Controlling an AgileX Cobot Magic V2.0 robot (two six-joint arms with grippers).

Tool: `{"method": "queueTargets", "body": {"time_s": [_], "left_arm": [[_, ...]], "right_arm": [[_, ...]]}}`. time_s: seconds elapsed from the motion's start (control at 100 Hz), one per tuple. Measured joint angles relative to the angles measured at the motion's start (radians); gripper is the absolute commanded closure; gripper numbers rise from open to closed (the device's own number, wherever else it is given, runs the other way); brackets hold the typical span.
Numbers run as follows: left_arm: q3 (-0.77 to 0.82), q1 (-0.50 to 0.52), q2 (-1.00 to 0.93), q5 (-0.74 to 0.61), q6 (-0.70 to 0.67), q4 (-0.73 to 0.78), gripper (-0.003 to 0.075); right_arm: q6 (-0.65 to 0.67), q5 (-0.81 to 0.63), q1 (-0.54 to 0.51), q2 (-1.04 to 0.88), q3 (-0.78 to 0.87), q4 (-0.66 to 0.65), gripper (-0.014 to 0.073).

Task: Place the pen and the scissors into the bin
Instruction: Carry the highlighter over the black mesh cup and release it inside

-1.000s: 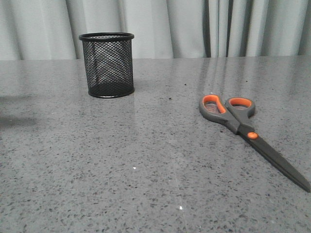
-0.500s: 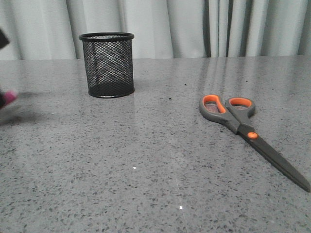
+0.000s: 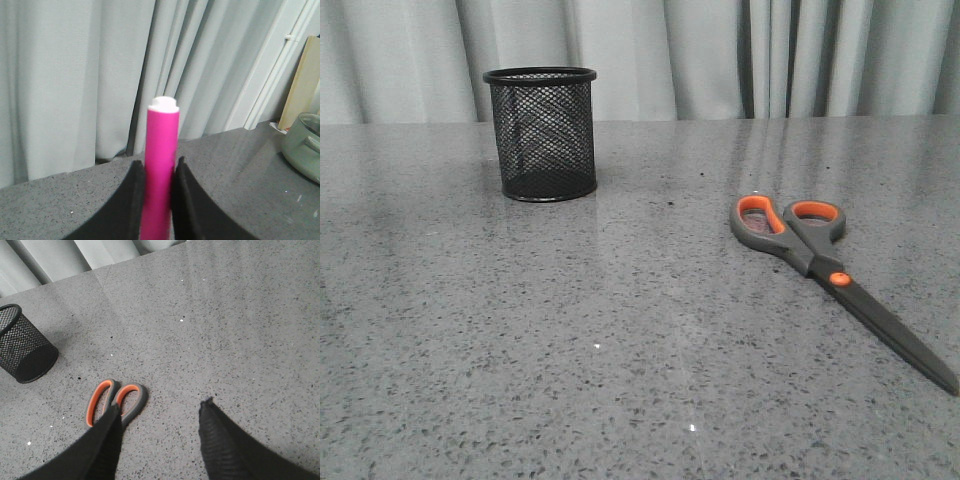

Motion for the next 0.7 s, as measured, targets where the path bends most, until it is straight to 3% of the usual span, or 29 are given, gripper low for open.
{"method": "queueTargets", "body": {"time_s": [0.13,0.52,0.59,0.7], "left_arm": [[0.000,-0.013,0.082,-0.007,0.103,-0.080,0.0739],[0.000,-0.013,0.267,0.066,0.155,-0.098,0.0720],[0.000,-0.013,0.275,0.081,0.174,-0.098,0.0634],[0.000,-0.013,0.277,0.090,0.228,-0.098,0.0389]], "right_arm": [[0.000,0.000,0.000,0.000,0.000,0.000,0.0268],[0.000,0.000,0.000,0.000,0.000,0.000,0.0268],[0.000,0.000,0.000,0.000,0.000,0.000,0.0268],[0.000,0.000,0.000,0.000,0.000,0.000,0.0268]]}}
